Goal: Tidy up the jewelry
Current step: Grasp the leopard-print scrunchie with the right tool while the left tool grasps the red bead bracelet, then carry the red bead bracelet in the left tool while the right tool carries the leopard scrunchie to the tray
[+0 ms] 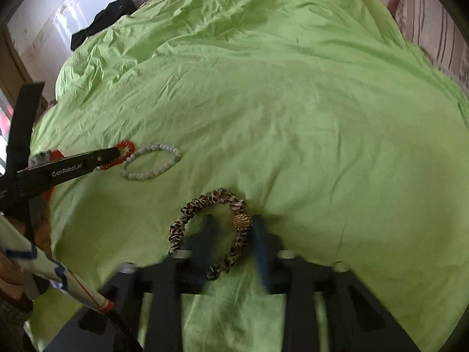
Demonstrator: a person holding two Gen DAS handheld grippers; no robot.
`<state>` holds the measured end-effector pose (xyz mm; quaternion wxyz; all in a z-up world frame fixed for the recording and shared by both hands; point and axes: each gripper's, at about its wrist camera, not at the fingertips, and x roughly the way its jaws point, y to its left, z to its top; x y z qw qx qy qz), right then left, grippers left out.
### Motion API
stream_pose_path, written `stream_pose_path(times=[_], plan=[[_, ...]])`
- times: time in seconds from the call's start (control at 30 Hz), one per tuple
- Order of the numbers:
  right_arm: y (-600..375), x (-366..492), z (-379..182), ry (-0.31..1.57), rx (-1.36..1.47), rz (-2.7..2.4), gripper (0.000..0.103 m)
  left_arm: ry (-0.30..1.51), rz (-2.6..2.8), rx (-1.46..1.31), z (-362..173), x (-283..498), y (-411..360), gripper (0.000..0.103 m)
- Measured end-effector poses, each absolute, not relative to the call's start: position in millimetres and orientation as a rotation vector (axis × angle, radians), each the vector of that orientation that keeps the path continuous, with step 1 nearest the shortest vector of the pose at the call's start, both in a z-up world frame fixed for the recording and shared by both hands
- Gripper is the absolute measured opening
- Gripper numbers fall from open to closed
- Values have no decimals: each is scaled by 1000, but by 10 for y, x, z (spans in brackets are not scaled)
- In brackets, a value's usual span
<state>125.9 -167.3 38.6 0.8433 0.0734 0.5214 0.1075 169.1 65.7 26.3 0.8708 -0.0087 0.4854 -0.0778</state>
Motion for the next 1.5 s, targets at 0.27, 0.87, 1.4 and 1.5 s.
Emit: stream_pose_path(times=[0.27, 0.87, 1.4, 1.5], plan=[[-1794, 1157, 720, 1012, 270, 268, 14, 944, -216, -54, 761, 1164, 618, 7], [-1492, 743, 1044, 956, 258, 321, 14, 726, -195, -50, 2012, -416, 1343, 7], [-508, 281, 1345, 963, 234, 536, 14, 727, 18, -152, 1821, -889, 2664, 7], [-190, 208, 1375, 981, 218, 597, 14, 741, 14, -170, 1712, -884, 2740, 7]])
